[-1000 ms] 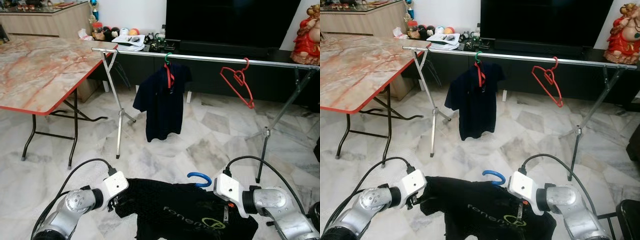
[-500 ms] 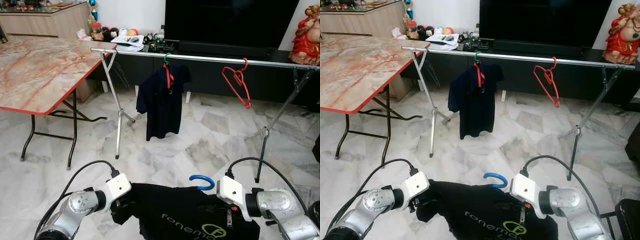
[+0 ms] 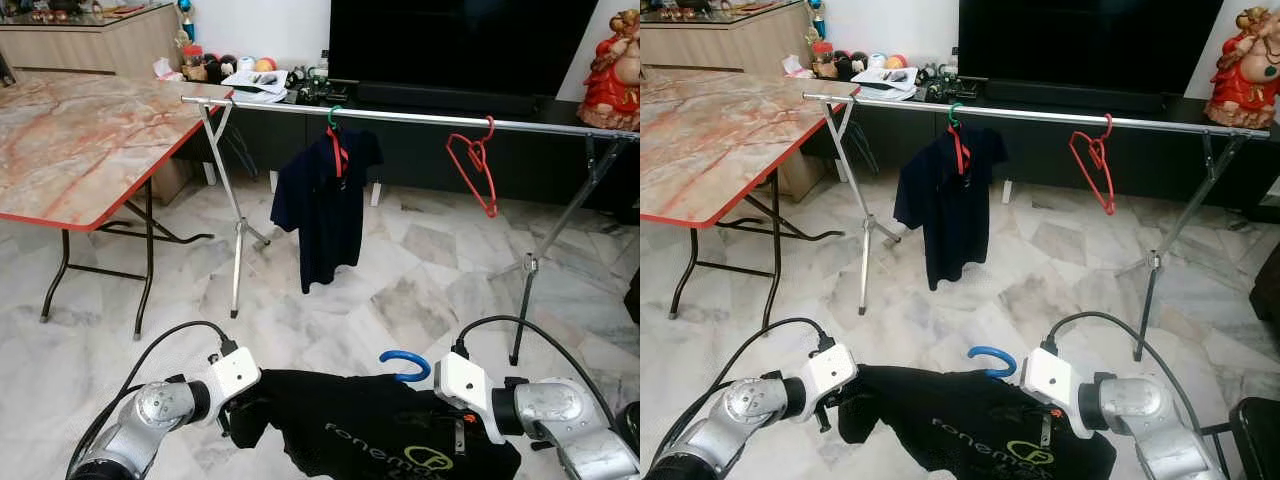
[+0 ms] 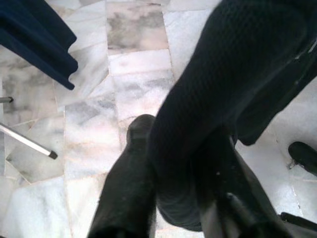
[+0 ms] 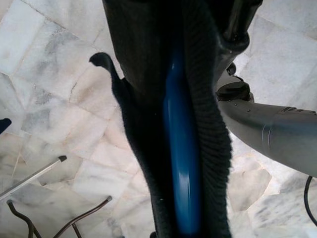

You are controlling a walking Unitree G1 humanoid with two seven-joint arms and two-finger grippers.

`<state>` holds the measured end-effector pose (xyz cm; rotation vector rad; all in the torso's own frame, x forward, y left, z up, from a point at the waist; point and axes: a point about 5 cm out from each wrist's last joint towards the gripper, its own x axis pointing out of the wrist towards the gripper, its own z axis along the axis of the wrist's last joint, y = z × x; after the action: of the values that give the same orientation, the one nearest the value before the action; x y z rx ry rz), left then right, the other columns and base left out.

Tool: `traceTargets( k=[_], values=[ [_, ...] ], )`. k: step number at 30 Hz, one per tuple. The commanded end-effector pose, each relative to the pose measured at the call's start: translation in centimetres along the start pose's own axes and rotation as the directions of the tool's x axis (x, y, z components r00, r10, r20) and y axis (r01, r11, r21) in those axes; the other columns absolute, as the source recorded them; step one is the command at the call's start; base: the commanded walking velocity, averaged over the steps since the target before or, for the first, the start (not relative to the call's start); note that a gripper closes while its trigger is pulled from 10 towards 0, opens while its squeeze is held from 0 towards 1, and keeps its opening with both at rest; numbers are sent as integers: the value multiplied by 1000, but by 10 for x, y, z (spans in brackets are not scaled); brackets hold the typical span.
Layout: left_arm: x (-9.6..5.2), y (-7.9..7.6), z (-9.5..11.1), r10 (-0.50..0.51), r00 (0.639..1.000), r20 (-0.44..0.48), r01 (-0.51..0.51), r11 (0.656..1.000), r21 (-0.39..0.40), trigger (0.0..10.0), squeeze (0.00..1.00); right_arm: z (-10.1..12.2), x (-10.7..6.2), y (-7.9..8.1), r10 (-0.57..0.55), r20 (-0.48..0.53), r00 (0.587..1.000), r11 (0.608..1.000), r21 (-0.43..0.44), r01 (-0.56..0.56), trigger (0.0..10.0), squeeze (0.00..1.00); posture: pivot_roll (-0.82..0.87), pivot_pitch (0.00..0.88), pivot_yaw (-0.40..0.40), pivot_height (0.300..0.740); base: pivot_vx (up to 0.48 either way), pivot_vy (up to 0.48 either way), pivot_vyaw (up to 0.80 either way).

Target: Hang hanger

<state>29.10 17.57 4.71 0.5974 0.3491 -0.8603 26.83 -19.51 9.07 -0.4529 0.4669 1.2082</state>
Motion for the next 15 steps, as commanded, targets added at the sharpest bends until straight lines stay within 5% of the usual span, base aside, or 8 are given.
traceTargets(
  k=[1,15],
  values=[
    [2,-4,0,-32,999,-6,32,999,10,0,0,11,-3,-4,-21,29,999,999,-32,22,10000,0,106,48,7,740,0,0,0],
    [-5,7,-19,94,986,-141,-93,996,14,0,0,1,-7,-17,-153,-23,988,988,-28,152,10000,0,109,48,6,740,0,0,0]
  ],
)
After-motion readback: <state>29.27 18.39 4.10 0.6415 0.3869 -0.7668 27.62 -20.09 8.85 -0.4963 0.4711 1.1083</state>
